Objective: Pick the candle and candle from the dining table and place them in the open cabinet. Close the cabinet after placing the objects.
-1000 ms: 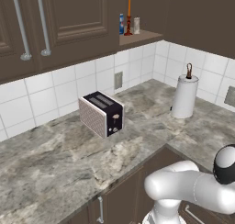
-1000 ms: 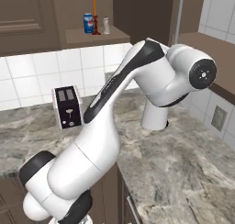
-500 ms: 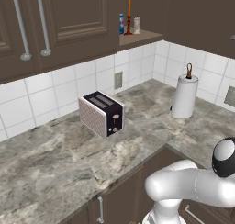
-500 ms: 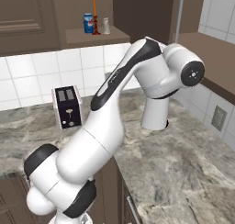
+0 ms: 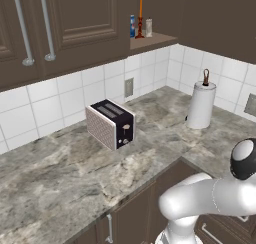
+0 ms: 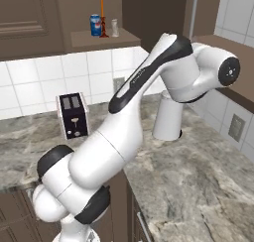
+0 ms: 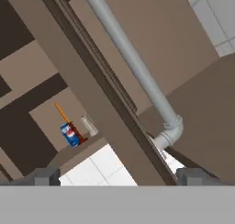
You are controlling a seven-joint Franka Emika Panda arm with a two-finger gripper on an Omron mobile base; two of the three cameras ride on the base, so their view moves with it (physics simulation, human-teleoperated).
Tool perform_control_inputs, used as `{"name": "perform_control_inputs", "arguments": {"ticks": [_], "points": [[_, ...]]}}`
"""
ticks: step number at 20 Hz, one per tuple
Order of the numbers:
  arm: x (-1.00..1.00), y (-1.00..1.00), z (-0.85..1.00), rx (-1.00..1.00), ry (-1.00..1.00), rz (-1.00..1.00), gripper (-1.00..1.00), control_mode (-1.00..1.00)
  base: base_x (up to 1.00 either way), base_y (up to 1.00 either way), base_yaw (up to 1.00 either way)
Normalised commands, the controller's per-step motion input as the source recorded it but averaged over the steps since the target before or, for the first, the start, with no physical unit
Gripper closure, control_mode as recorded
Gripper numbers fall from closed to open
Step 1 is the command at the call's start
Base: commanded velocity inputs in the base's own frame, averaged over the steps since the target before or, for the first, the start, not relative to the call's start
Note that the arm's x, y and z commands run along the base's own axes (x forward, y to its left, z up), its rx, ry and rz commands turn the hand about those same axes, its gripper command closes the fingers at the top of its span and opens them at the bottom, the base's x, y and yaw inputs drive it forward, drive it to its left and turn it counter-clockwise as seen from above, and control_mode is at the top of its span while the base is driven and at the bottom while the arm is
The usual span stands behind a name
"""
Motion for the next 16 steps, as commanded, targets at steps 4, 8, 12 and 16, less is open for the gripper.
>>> {"name": "perform_control_inputs", "arguments": {"ticks": [4,8,12,16], "points": [[1.00,0.92,-0.93,0.07,-0.07,0.36,-1.00,-1.00,0.00,0.00,0.00],[1.00,1.00,-1.00,0.00,-0.23,0.21,-1.00,-1.00,0.00,0.00,0.00],[1.00,1.00,-1.00,0.00,-0.32,0.04,-1.00,-1.00,0.00,0.00,0.00],[1.00,1.00,-0.93,0.00,-0.29,0.00,-1.00,-1.00,0.00,0.00,0.00]]}}
